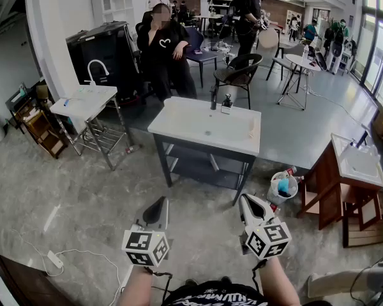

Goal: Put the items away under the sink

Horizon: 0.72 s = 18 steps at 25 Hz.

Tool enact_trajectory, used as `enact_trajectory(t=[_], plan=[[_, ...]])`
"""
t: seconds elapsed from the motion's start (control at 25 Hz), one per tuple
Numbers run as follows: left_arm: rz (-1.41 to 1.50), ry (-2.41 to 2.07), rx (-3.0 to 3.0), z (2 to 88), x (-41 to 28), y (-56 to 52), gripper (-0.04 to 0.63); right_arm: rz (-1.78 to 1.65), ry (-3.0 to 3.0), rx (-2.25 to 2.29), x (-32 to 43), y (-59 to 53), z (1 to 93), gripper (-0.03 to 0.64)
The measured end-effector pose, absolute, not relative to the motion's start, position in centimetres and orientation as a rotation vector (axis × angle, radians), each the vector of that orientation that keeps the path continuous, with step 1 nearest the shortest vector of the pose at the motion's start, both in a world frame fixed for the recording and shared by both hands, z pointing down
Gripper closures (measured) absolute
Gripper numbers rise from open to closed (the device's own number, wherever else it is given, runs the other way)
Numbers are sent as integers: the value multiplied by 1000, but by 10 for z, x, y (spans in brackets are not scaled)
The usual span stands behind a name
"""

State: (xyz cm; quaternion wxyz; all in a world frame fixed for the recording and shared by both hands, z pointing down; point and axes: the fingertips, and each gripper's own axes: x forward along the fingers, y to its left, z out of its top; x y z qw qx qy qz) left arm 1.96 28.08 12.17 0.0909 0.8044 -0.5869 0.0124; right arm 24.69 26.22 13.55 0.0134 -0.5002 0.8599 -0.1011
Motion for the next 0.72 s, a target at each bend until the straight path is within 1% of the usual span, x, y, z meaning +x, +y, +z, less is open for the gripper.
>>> enact_trajectory(t=[0.28, 0.72], plan=[[14, -1758, 2377, 123, 12, 290, 586, -291, 2707, -1541, 237, 268, 137, 616], [66, -1745, 2403, 135, -2, 289, 586, -285, 2720, -1596, 223, 278, 153, 615]])
